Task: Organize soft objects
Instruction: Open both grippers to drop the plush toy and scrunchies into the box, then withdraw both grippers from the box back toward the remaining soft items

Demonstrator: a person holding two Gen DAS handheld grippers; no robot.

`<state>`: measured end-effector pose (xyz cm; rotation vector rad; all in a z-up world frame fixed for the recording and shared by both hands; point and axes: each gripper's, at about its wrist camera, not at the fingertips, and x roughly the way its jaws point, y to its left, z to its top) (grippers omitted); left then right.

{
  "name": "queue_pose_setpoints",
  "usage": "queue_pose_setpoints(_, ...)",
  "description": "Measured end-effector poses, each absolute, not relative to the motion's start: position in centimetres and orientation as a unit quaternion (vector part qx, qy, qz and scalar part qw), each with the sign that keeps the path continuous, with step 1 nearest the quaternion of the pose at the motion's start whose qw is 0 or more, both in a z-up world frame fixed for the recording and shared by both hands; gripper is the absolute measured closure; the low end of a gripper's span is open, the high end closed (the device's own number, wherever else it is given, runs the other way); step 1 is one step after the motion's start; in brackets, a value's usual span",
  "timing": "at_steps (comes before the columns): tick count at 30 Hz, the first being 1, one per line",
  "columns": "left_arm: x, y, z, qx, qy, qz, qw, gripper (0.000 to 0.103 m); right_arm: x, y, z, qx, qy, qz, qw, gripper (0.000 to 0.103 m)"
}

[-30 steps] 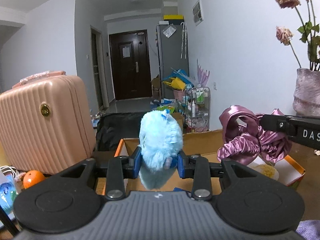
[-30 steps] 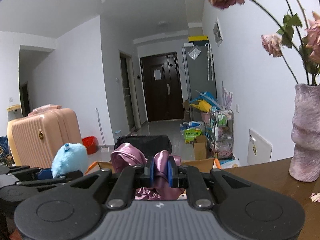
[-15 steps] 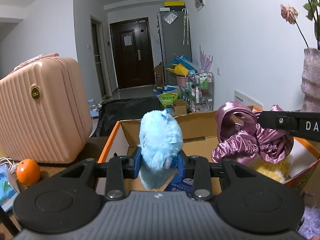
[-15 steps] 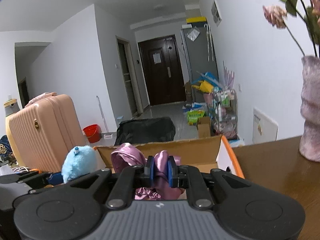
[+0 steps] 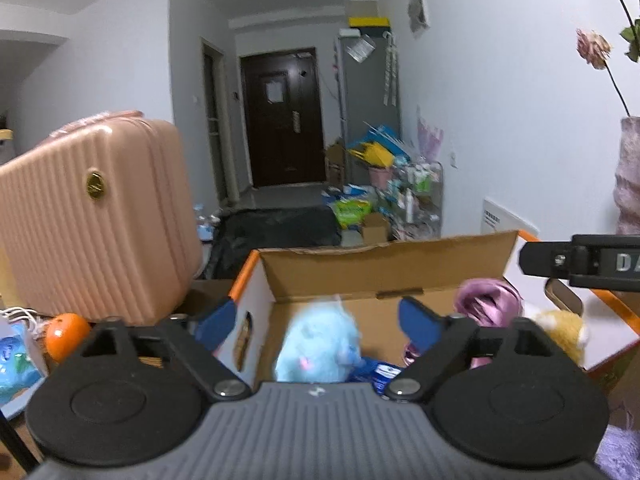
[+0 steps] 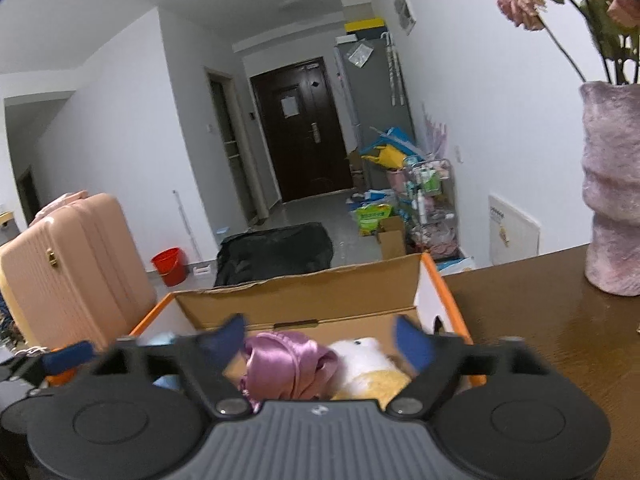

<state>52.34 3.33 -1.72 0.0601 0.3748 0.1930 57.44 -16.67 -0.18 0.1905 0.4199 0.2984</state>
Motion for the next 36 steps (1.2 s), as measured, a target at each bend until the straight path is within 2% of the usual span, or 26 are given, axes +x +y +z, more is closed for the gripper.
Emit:
queue_pose_setpoints(2, 52.3, 3.4, -1.7, 0.026, 0.188, 0.1, 0.977, 0.0, 57.4, -16.7, -0.1, 0.09, 0.204, 0.14, 0.965, 0.007)
queue_pose_setpoints(3, 52.3, 3.4, -1.8, 0.024, 0.19, 0.101, 0.976, 0.0, 57.3, -16.6, -0.1, 0.088, 0.204, 0.137, 0.965, 0.0)
queue_pose_setpoints(18, 52.5, 3.9, -1.6, 0.012, 0.197, 0.102, 0.975, 0.0, 57.2, -16.3, 0.2, 0.064, 0.209, 0.127, 0.967, 0.0)
queue_pose_setpoints(36, 48.9, 4.7, -0.1, -0.041, 0.16, 0.12, 0.979, 0.0, 54.3, -17.1, 2.3, 0.051, 0.173, 0.124, 0.976, 0.0)
